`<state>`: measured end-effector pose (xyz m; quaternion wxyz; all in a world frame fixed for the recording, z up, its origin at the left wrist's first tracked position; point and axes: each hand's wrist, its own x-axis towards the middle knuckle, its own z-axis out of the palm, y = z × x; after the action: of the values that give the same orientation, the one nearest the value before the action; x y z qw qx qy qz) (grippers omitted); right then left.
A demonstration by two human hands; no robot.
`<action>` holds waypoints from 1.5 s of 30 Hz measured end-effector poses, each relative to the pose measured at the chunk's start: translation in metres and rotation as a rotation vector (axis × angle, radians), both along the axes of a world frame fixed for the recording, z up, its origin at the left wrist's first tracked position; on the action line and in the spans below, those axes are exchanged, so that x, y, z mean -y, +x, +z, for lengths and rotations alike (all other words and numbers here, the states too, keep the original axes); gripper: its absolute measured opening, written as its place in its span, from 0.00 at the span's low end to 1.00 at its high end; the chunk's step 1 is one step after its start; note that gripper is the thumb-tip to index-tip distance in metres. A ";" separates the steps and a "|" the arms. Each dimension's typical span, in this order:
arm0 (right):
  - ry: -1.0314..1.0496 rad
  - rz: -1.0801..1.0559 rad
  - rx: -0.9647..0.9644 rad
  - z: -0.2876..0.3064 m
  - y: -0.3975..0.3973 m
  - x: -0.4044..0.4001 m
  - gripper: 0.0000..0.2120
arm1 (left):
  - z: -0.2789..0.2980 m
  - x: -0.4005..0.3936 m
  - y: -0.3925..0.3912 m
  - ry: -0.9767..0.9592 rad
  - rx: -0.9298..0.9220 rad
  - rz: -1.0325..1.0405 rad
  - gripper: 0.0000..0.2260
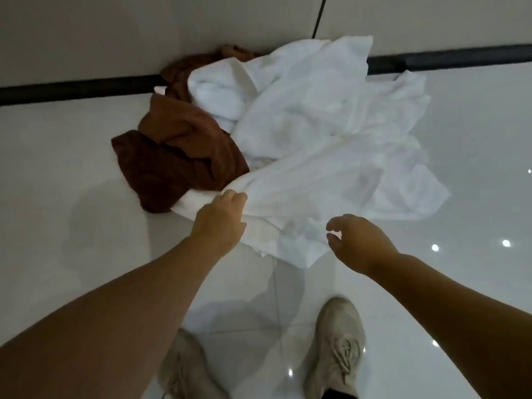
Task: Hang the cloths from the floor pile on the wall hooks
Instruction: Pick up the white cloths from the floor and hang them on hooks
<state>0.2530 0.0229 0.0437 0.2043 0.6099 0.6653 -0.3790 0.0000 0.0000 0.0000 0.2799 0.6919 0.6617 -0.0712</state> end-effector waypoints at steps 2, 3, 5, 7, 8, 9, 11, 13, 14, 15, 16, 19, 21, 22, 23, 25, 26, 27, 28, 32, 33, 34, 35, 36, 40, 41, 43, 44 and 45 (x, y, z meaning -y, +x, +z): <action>0.007 -0.016 -0.010 -0.017 0.005 0.001 0.13 | -0.019 -0.010 0.006 0.093 0.021 0.011 0.28; 0.007 -0.025 -0.017 -0.024 0.007 0.002 0.12 | -0.026 -0.017 0.008 0.075 -0.008 0.020 0.29; -0.005 -0.041 -0.014 -0.031 0.013 0.002 0.12 | -0.032 -0.033 0.014 -0.026 -0.087 0.048 0.25; -0.004 -0.055 -0.020 -0.033 0.019 0.003 0.12 | -0.035 -0.041 0.018 -0.059 -0.170 0.010 0.16; -0.003 -0.060 -0.023 -0.028 0.020 0.002 0.12 | -0.032 -0.042 0.019 -0.060 -0.183 0.001 0.14; -0.003 -0.064 -0.026 -0.024 0.022 0.001 0.12 | -0.027 -0.043 0.021 -0.038 -0.171 -0.002 0.14; 0.003 -0.080 -0.040 -0.006 0.025 0.000 0.12 | -0.008 -0.042 0.025 0.000 -0.084 0.007 0.14; 0.016 -0.106 -0.063 0.024 0.025 -0.001 0.11 | 0.029 -0.044 0.031 -0.013 0.117 0.082 0.13; 0.023 -0.122 -0.075 0.043 0.025 -0.003 0.11 | 0.054 -0.047 0.035 -0.038 0.222 0.103 0.13; 0.027 -0.136 -0.088 0.064 0.024 -0.004 0.11 | 0.080 -0.051 0.039 -0.048 0.301 0.101 0.13; 0.035 -0.146 -0.103 0.087 0.023 -0.005 0.11 | 0.108 -0.056 0.043 -0.046 0.359 0.099 0.13; 0.089 -0.167 -0.163 0.172 0.020 -0.013 0.11 | 0.210 -0.076 0.055 -0.004 0.507 0.156 0.12; 0.150 -0.193 -0.201 0.237 0.020 -0.021 0.10 | 0.283 -0.089 0.059 0.029 0.552 0.176 0.10; 0.184 -0.207 -0.219 0.271 0.020 -0.026 0.10 | 0.320 -0.093 0.060 0.035 0.575 0.192 0.10; 0.221 -0.222 -0.239 0.304 0.021 -0.030 0.09 | 0.357 -0.098 0.059 0.047 0.597 0.211 0.11; 0.285 -0.257 -0.291 0.373 0.018 -0.035 0.09 | 0.432 -0.104 0.057 0.080 0.615 0.263 0.13; 0.306 -0.281 -0.328 0.406 0.015 -0.036 0.09 | 0.471 -0.106 0.055 0.100 0.615 0.293 0.14; 0.326 -0.305 -0.373 0.438 0.011 -0.038 0.10 | 0.509 -0.108 0.054 0.126 0.612 0.319 0.14; 0.340 -0.319 -0.423 0.471 0.005 -0.038 0.10 | 0.547 -0.109 0.051 0.152 0.611 0.336 0.14; 0.417 -0.295 -0.632 0.601 -0.031 -0.039 0.12 | 0.702 -0.107 0.038 0.289 0.669 0.391 0.12; 0.449 -0.289 -0.675 0.633 -0.042 -0.040 0.12 | 0.739 -0.106 0.035 0.330 0.689 0.407 0.13; 0.491 -0.278 -0.707 0.664 -0.052 -0.042 0.12 | 0.776 -0.105 0.032 0.372 0.701 0.419 0.13; 0.542 -0.263 -0.729 0.693 -0.061 -0.044 0.12 | 0.811 -0.104 0.030 0.414 0.705 0.421 0.13; 0.598 -0.246 -0.752 0.720 -0.068 -0.047 0.11 | 0.843 -0.103 0.028 0.451 0.709 0.416 0.13; 0.849 -0.238 -0.807 0.818 -0.085 -0.059 0.05 | 0.948 -0.098 0.019 0.561 0.841 0.402 0.14; 0.900 -0.258 -0.828 0.841 -0.085 -0.061 0.06 | 0.968 -0.097 0.017 0.585 0.870 0.388 0.14; 1.000 -0.286 -0.848 0.885 -0.082 -0.065 0.08 | 1.003 -0.096 0.014 0.638 0.908 0.371 0.14; 1.058 -0.288 -0.851 0.906 -0.079 -0.066 0.09 | 1.019 -0.095 0.013 0.662 0.924 0.375 0.13; 1.116 -0.286 -0.853 0.926 -0.076 -0.067 0.09 | 1.033 -0.095 0.012 0.683 0.933 0.386 0.13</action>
<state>0.1773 0.0900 0.9694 -0.4675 0.5036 0.6954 -0.2106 0.0119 0.0954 1.0326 0.3106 0.5683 0.5681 0.5077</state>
